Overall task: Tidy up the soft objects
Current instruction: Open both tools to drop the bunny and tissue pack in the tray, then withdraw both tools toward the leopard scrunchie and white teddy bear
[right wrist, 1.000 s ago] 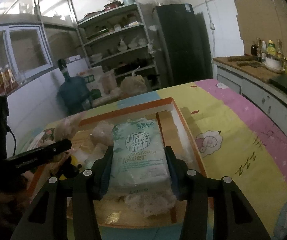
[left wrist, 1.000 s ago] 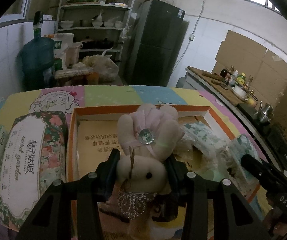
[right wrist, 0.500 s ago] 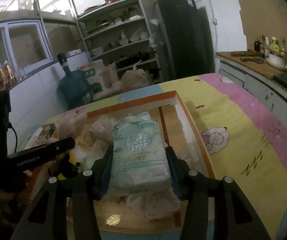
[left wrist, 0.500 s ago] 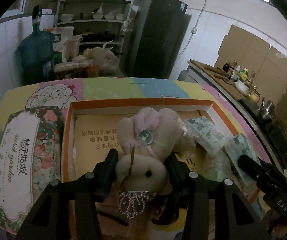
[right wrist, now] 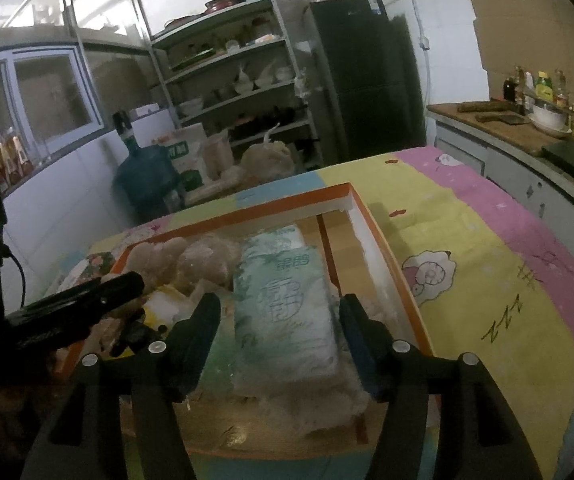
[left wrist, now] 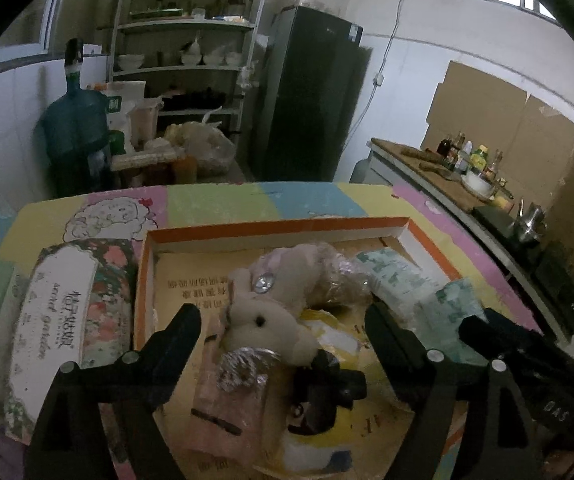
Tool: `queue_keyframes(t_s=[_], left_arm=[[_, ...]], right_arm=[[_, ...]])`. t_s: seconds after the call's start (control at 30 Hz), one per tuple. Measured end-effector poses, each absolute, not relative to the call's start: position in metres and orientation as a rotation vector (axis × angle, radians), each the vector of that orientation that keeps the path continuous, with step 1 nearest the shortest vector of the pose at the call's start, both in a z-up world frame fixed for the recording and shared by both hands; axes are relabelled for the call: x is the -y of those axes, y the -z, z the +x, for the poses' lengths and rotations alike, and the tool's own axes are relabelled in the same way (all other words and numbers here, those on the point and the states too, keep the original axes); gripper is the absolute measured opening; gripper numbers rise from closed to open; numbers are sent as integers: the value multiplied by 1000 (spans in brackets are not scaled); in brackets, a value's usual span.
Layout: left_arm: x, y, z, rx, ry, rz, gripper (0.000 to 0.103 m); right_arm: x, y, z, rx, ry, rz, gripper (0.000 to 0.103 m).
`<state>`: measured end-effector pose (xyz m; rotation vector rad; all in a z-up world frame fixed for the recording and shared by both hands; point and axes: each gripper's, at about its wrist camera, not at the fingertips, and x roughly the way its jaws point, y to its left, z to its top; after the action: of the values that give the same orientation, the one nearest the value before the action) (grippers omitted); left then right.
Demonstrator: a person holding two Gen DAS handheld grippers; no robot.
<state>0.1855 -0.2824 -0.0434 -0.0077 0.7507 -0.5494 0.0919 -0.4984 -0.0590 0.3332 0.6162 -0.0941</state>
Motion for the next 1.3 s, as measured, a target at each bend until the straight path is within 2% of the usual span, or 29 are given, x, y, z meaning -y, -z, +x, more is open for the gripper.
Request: queue_keyframes(t_s=[0.73, 1.3], left_arm=[[243, 4, 142, -650, 540, -14, 84], [157, -17, 112, -594, 419, -65, 84]], right_arm=[[459, 28, 60, -568, 87, 301, 64], [384, 7, 55, -550, -38, 257, 64]])
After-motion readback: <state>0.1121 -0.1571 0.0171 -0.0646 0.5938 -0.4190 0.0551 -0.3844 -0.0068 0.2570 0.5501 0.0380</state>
